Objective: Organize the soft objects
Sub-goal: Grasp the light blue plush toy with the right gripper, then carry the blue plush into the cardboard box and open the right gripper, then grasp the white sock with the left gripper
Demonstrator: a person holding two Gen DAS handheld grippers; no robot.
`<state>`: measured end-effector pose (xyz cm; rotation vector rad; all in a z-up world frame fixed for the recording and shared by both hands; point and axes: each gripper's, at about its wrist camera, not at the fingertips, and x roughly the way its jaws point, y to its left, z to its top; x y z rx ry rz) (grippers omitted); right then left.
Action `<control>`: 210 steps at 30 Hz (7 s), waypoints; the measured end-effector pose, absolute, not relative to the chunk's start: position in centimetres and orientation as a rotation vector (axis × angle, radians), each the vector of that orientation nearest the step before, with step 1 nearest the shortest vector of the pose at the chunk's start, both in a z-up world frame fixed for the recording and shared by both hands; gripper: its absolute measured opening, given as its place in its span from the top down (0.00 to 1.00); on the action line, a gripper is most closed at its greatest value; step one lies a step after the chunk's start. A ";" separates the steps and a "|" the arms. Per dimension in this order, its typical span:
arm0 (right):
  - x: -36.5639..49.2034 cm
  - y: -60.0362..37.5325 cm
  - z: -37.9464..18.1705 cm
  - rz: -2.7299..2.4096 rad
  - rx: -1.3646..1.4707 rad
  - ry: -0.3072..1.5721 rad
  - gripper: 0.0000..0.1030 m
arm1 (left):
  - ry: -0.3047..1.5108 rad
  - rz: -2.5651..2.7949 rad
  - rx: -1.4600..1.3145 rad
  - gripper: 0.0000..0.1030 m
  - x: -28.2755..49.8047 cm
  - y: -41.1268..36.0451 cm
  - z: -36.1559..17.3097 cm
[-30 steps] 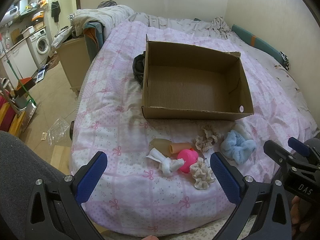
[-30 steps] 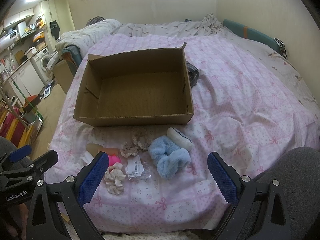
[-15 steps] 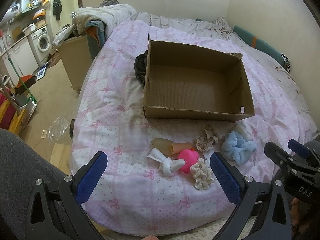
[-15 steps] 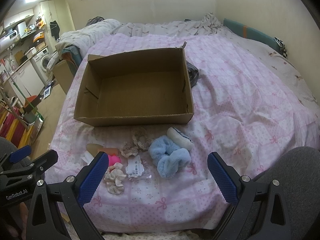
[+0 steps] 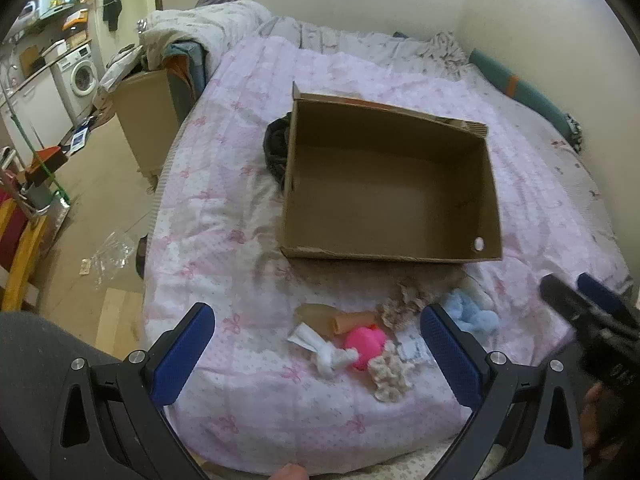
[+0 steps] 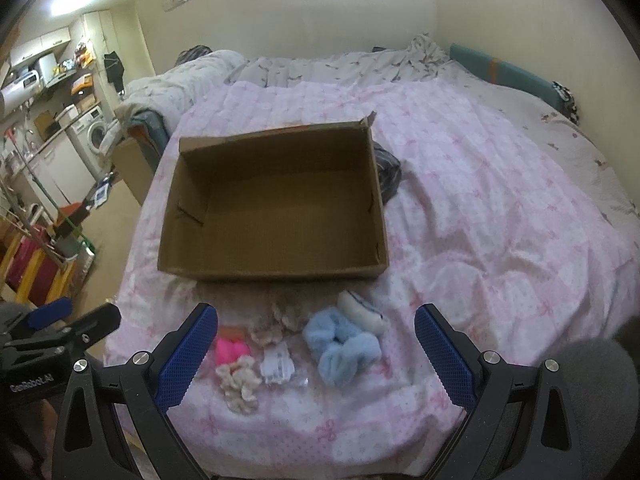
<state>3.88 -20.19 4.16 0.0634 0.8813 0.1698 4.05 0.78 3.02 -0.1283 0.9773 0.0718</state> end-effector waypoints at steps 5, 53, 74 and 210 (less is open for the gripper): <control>6.5 -20.8 5.2 0.195 0.062 0.908 0.00 | 1.013 0.101 -0.132 0.00 6.6 1.8 3.1; 12.8 -23.5 -5.8 0.112 0.124 1.210 0.00 | 1.360 -0.062 -0.404 0.88 13.0 2.7 -7.8; 12.2 -24.0 -5.1 0.110 0.121 1.191 0.00 | 1.270 -0.041 -0.372 0.88 10.5 4.9 -4.6; 17.7 -22.4 -0.7 0.346 0.174 0.953 0.00 | 0.907 -0.008 -0.002 0.41 16.8 0.1 -1.2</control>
